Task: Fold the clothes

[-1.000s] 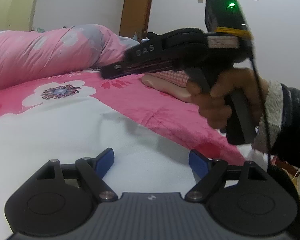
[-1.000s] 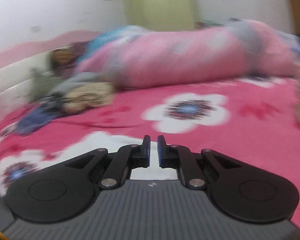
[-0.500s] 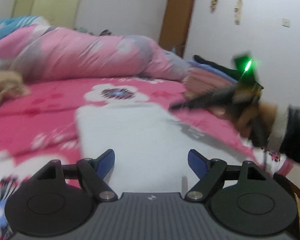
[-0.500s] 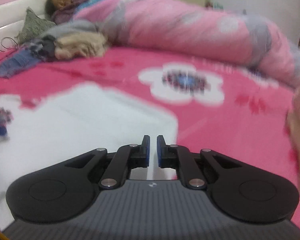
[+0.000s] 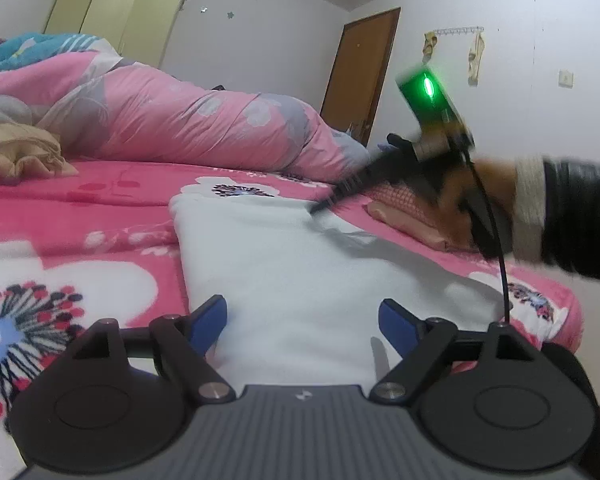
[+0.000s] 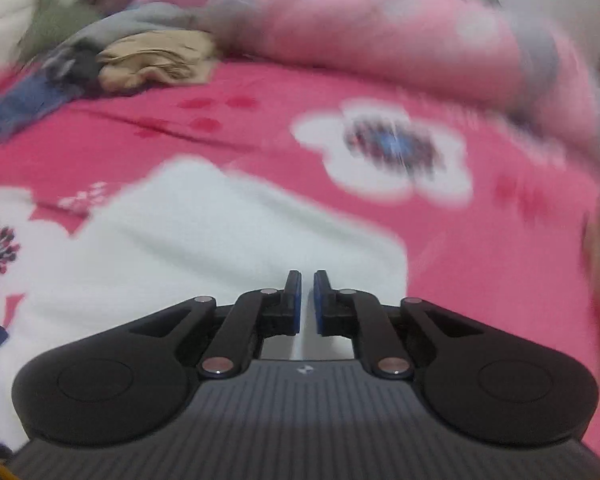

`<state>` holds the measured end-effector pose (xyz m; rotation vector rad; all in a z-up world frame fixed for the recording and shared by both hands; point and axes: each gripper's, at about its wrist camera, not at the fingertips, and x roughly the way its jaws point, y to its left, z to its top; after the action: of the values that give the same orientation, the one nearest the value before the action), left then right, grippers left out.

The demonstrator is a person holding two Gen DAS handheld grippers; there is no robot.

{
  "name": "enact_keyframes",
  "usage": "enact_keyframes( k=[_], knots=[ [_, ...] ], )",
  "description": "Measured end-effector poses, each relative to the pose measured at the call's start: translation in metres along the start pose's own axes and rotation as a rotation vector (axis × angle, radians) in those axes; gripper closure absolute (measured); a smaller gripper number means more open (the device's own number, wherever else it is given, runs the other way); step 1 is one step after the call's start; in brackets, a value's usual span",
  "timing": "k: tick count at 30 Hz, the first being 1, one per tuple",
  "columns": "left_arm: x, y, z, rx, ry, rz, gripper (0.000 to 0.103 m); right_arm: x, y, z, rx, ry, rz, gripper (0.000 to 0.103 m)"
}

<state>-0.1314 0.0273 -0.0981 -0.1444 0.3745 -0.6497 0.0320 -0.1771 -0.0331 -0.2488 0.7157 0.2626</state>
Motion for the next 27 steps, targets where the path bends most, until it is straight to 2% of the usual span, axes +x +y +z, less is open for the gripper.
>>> enact_keyframes(
  k=[3,5,7,8,9,11,13,14,18,20,23,24,26,27],
  knots=[
    [-0.005,0.002,-0.005,-0.010,-0.015,-0.017,0.019,-0.006,0.039,0.036,-0.075,-0.075,0.132,0.096],
    [-0.007,0.004,-0.009,-0.009,-0.025,-0.026,0.019,0.005,0.066,0.050,-0.124,-0.105,0.268,0.097],
    [-0.009,0.003,-0.013,0.014,-0.035,-0.028,0.019,0.029,0.083,0.051,-0.172,-0.074,0.347,0.098],
    [-0.009,0.003,-0.015,0.026,-0.038,-0.026,0.019,0.050,0.089,0.047,-0.199,-0.019,0.321,0.098],
    [-0.009,0.003,-0.017,0.039,-0.038,-0.022,0.019,0.072,0.089,0.039,-0.212,0.042,0.255,0.098],
    [-0.010,0.005,-0.020,0.044,-0.040,-0.026,0.019,0.086,0.069,0.037,-0.083,0.032,0.272,0.100],
    [-0.010,0.010,-0.021,0.023,-0.035,-0.042,0.017,0.082,0.052,0.047,0.034,0.014,0.229,0.102],
    [-0.009,0.012,-0.022,0.010,-0.028,-0.049,0.016,0.079,0.048,0.051,0.063,-0.003,0.212,0.099],
    [-0.007,0.019,-0.024,-0.024,-0.011,-0.071,0.015,0.082,0.051,0.058,0.093,-0.022,0.291,0.098],
    [-0.007,0.022,-0.024,-0.036,-0.005,-0.076,0.015,0.111,0.061,0.052,0.069,0.061,0.236,0.101],
    [-0.009,0.025,-0.025,-0.044,0.000,-0.081,0.015,0.113,0.060,0.054,0.109,0.027,0.186,0.100],
    [-0.009,0.024,-0.025,-0.040,0.001,-0.079,0.015,0.107,0.062,0.058,0.102,0.022,0.114,0.097],
    [-0.009,0.024,-0.024,-0.038,0.005,-0.073,0.015,0.087,0.060,0.061,0.063,0.006,0.005,0.096],
    [-0.009,0.024,-0.024,-0.039,0.009,-0.072,0.015,0.071,0.057,0.060,0.053,-0.016,0.006,0.096]
  ],
)
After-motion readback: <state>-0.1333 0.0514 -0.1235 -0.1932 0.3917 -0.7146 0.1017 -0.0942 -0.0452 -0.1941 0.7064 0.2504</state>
